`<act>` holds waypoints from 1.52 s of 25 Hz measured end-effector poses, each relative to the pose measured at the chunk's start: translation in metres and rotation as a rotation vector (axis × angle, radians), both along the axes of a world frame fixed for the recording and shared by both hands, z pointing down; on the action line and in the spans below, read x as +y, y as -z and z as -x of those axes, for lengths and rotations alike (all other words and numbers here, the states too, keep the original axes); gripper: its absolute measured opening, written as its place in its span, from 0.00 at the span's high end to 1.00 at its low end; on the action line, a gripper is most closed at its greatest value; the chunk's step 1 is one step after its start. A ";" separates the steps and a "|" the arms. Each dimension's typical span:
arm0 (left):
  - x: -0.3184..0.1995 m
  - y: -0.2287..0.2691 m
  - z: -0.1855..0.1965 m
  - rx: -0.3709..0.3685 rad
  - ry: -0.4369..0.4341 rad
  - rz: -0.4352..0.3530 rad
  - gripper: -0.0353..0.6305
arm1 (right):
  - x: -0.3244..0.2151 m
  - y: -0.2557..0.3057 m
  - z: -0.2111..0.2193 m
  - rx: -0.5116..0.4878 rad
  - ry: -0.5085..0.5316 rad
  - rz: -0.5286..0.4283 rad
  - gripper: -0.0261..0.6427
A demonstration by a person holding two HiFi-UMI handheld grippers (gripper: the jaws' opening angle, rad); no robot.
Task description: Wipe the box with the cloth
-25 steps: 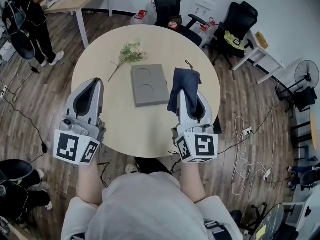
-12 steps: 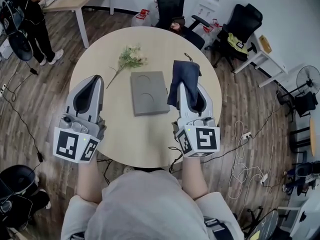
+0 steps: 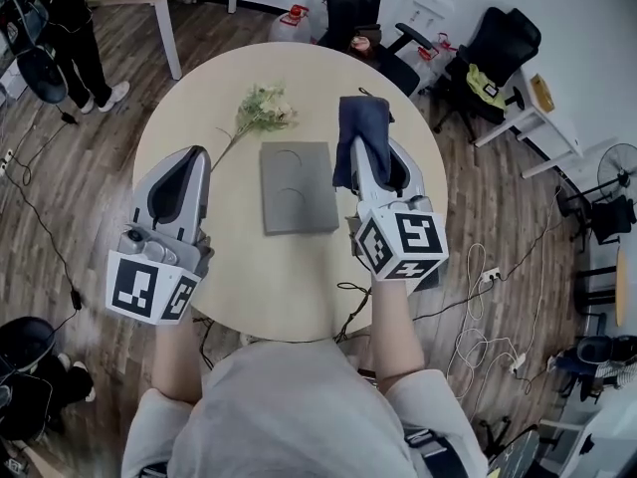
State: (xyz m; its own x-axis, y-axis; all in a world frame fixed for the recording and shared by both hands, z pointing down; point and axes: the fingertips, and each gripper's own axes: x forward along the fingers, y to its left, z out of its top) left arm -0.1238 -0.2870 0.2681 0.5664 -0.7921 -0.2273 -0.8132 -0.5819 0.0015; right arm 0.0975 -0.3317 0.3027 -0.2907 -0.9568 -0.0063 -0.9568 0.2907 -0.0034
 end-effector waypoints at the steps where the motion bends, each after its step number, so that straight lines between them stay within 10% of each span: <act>1: -0.002 -0.001 -0.002 -0.004 0.002 0.002 0.94 | -0.007 -0.003 0.000 0.004 0.009 0.009 0.81; 38: -0.040 -0.072 0.011 -0.077 0.113 0.185 0.93 | -0.126 -0.263 0.102 0.037 0.176 0.588 0.80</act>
